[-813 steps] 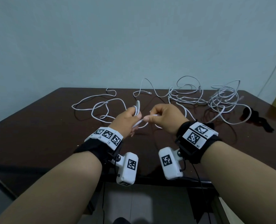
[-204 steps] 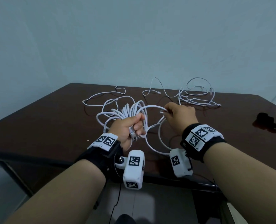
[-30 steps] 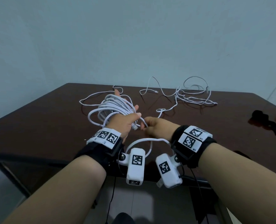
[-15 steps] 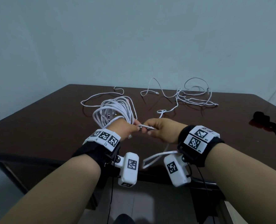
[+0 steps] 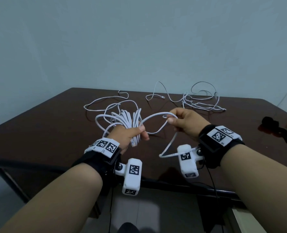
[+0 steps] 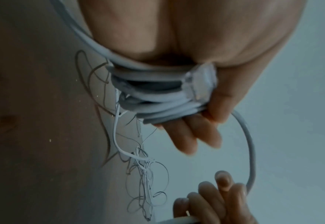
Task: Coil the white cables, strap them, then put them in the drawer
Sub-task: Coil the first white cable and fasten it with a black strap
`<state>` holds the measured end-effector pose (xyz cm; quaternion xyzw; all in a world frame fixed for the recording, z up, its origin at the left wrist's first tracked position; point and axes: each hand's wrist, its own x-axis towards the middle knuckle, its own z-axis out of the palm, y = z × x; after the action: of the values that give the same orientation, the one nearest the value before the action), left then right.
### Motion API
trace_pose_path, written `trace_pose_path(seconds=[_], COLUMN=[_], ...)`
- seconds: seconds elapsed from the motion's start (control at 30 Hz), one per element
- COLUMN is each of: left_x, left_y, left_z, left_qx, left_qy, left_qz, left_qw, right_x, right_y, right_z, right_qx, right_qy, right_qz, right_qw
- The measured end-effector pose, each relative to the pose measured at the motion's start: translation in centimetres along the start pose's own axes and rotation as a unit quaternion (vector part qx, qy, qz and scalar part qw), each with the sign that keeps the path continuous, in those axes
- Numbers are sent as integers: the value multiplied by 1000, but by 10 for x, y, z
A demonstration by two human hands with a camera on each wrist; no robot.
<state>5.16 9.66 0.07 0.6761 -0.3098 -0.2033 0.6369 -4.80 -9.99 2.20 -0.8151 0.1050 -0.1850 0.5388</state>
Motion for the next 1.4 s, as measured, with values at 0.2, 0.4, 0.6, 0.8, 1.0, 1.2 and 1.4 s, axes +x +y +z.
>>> trace_pose_path(seconds=[0.2, 0.4, 0.6, 0.8, 1.0, 1.2, 1.4], left_x=[4, 5, 1, 2, 3, 11, 13], left_y=[1, 3, 11, 21, 34, 23, 9], left_z=[2, -3, 3, 6, 16, 11, -5], left_qx=[-291, -341, -362, -421, -367, -273, -37], left_qy=[-82, -278, -373, -305, -61, 16, 48], left_qz=[-39, -30, -19, -28, 47, 87, 100], left_qw=[952, 897, 854, 854, 927, 958, 993], right_x=[-1, 12, 6, -12, -15, -15, -18], right_y=[-6, -7, -13, -19, -19, -27, -28], right_z=[2, 16, 38, 53, 65, 73, 78], right_qx=[218, 39, -72, 3, -7, -62, -87], right_qy=[-9, 90, 15, -120, -164, -146, -149], right_qz=[31, 17, 94, 116, 145, 144, 136], right_qw=[975, 995, 993, 986, 976, 977, 976])
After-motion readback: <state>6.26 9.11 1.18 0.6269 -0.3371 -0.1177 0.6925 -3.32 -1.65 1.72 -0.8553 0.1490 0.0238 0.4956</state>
